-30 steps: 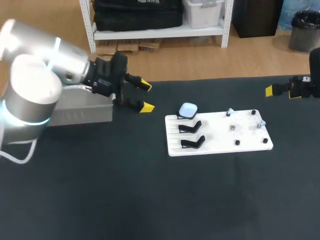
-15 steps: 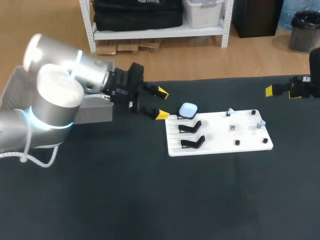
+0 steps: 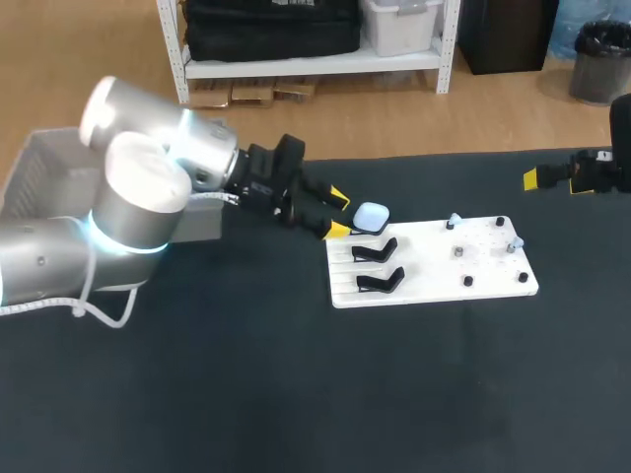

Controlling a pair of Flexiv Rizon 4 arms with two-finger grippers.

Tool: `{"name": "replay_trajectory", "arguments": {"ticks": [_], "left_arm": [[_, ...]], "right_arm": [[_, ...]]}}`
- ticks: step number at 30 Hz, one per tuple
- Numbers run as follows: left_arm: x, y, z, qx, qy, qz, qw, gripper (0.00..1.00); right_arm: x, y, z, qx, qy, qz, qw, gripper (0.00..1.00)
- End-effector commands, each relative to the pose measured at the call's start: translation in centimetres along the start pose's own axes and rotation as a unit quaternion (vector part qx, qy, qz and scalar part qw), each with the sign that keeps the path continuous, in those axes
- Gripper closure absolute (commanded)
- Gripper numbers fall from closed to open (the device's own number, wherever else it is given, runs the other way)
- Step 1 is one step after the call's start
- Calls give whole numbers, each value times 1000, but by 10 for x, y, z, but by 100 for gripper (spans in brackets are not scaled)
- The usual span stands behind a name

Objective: Pick up each earbud case from the left stands, insert the matching earbuds, close the lid, and place the case in the box.

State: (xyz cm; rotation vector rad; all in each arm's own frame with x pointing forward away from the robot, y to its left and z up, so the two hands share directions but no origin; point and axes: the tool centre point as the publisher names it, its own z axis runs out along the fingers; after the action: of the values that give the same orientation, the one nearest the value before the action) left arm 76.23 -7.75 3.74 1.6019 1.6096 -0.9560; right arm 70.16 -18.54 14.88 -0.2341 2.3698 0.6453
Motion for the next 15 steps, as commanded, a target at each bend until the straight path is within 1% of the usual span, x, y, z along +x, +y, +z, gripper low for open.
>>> {"name": "replay_trajectory", "arguments": {"ticks": [1, 6, 8, 15], "left_arm": [[3, 9, 7, 4, -1, 0, 1000, 39], [5, 14, 12, -4, -2, -9, 1000, 51], [6, 15, 14, -4, -4, -13, 1000, 53], [7, 15, 20, 1, -10, -18, 1000, 52]], "right_arm": [[0, 0, 0, 1, 0, 0, 1000, 0], [0, 0, 0, 1, 0, 0, 1000, 0], [0, 0, 0, 1, 0, 0, 1000, 0], [0, 0, 0, 1, 0, 0, 1000, 0]]}}
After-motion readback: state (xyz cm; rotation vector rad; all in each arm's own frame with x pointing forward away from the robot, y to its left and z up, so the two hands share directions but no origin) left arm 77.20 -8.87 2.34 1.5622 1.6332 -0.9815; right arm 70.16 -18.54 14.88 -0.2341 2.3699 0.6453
